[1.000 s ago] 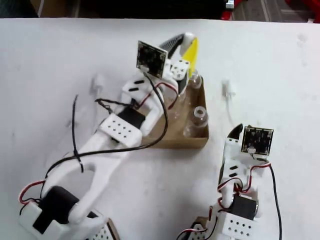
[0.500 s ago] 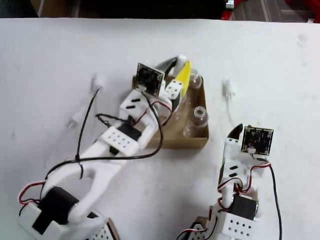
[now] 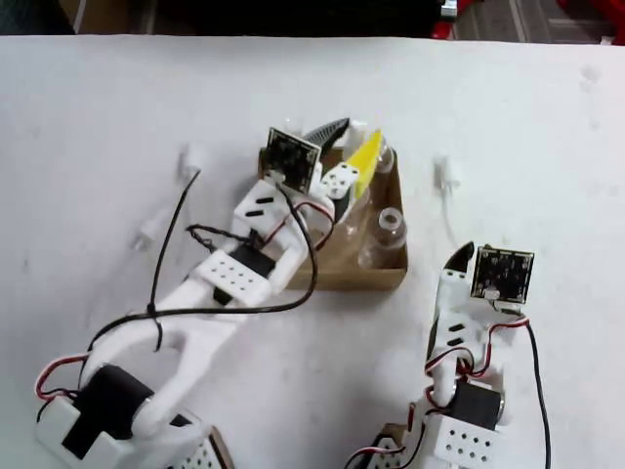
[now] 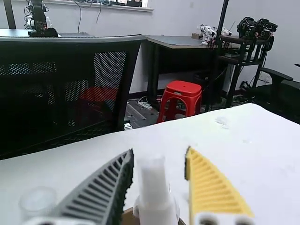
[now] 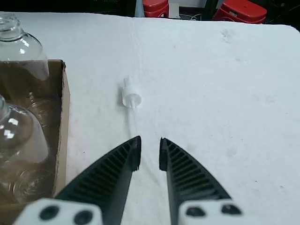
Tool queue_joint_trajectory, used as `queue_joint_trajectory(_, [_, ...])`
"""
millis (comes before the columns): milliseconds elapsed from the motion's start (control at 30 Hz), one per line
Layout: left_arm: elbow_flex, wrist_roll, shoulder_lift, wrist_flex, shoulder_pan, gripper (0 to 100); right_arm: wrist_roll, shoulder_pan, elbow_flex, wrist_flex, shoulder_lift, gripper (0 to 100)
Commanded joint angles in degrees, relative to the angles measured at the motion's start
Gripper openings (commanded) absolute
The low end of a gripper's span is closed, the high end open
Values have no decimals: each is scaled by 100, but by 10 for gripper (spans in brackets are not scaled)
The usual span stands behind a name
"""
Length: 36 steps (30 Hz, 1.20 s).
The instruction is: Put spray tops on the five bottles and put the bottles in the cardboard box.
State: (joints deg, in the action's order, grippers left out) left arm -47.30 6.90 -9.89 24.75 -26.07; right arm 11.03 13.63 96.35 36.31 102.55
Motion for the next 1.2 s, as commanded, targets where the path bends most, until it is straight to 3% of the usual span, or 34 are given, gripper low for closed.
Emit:
queue_joint_trajectory(0, [-9, -35, -303, -246, -66, 178, 70, 4, 53, -48, -4, 54])
queue_joint_trajectory(300, [-308, 97, -1042, -308, -145, 164, 70, 4, 53, -48, -4, 54])
queue_joint_trajectory(500, [-273, 132, -1807, -1565, -84, 164, 70, 4, 53, -48, -4, 54])
queue_joint_trajectory(600, [105, 360, -2387, -2936, 180, 164, 79, 4, 53, -48, -4, 54])
queue_joint_trajectory(733, [1600, 941, -3037, -6004, 787, 168, 79, 4, 53, -48, -4, 54])
queue_joint_trajectory(833, [2734, 932, -2967, -7763, 1191, 168, 79, 4, 53, -48, -4, 54])
queue_joint_trajectory(967, [3534, 932, -2527, -9020, 1798, 166, 79, 4, 53, -40, -4, 54])
queue_joint_trajectory(1167, [4229, 932, -1323, -9881, 2712, 166, 79, 4, 53, -13, -4, 54])
